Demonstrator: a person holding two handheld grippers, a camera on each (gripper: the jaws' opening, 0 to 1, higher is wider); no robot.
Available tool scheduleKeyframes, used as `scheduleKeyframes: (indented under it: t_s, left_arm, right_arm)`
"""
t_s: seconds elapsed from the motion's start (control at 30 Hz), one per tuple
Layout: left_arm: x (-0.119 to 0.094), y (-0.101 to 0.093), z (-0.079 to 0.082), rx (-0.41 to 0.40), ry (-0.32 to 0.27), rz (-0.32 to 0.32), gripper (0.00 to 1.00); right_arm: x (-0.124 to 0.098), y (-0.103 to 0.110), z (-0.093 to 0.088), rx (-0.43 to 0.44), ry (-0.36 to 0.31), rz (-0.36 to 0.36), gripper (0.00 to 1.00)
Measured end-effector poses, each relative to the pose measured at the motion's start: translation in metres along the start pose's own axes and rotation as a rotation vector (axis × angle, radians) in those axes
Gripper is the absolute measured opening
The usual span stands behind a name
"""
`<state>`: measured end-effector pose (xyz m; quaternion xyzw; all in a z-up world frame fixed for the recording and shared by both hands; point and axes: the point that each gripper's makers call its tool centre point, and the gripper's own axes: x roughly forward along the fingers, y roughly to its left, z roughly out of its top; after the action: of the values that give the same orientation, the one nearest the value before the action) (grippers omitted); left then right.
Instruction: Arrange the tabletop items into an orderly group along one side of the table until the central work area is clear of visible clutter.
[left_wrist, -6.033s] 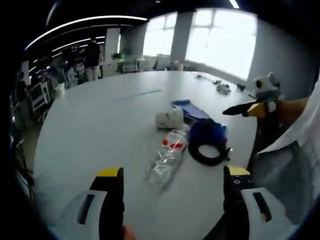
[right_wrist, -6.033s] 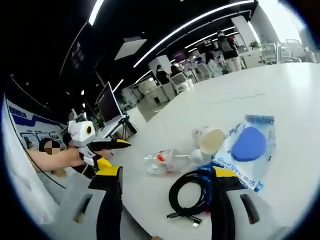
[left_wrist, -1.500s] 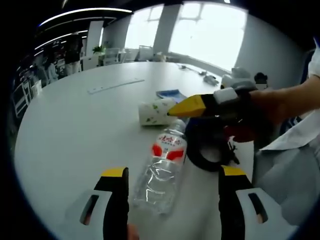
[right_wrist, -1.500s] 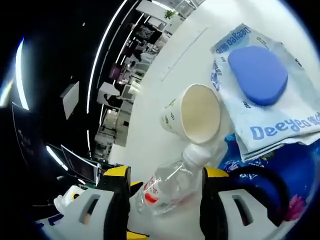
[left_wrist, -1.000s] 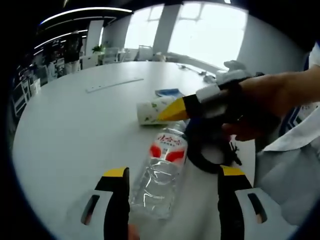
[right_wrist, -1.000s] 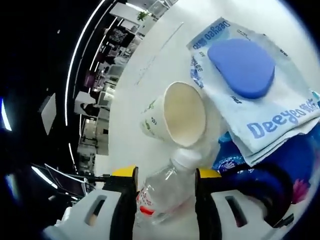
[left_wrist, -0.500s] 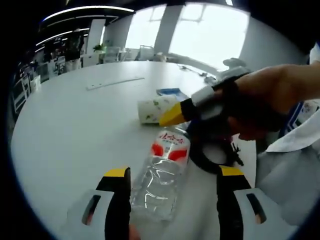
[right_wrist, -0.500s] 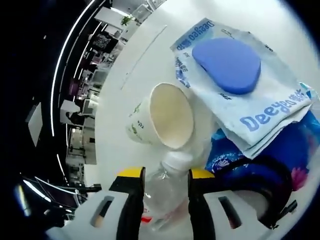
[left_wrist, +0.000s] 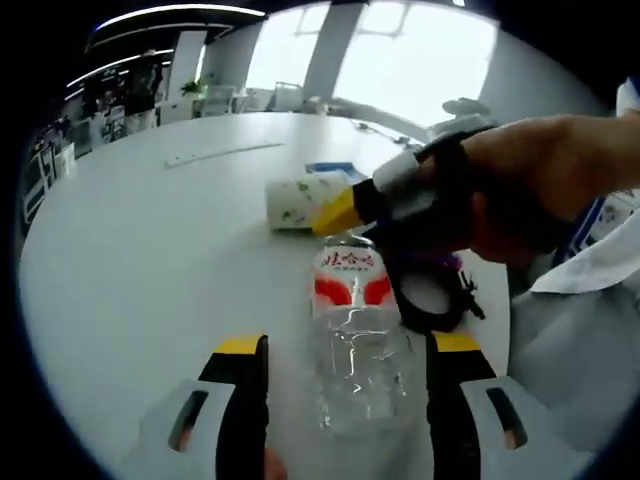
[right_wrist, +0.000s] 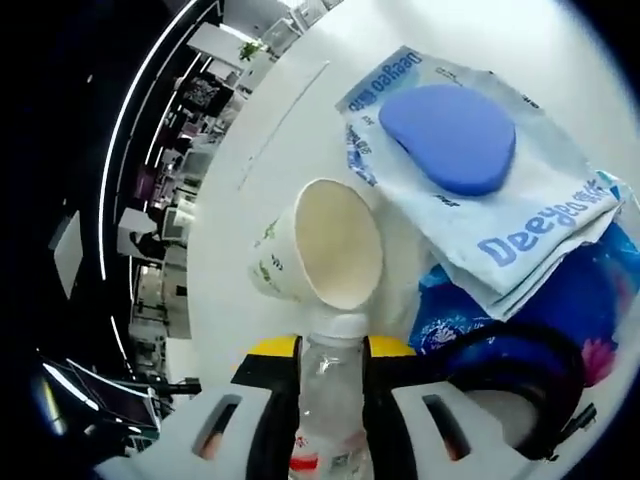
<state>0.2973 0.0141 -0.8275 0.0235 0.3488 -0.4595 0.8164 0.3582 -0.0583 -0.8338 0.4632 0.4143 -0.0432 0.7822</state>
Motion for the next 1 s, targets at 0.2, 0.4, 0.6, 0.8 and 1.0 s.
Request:
scheduleKeyframes:
  t_s: [0.2, 0.4, 0.6, 0.8, 1.0]
  left_arm:
    - [0.002, -0.003, -0.003, -0.023, -0.001, -0.006, 0.58]
    - [0.004, -0.005, -0.006, -0.029, 0.009, -0.009, 0.58]
    - [0.005, -0.007, -0.008, -0.026, 0.013, -0.013, 0.57]
    - [0.007, -0.007, -0.008, -0.032, 0.013, -0.013, 0.56]
    - [0.008, -0.008, -0.007, -0.038, 0.009, -0.016, 0.55]
  right_arm:
    - [-0.001, -0.002, 0.001, 0.036, -0.021, 0.053, 0.18]
    - [-0.005, 0.002, 0.002, 0.042, -0.043, 0.114, 0.18]
    - [-0.009, 0.009, 0.002, 0.021, -0.049, 0.165, 0.18]
    - [-0.015, 0.025, 0.003, -0.049, -0.061, 0.228, 0.17]
    - [-0.02, 0.042, 0.002, -0.129, -0.06, 0.295, 0.17]
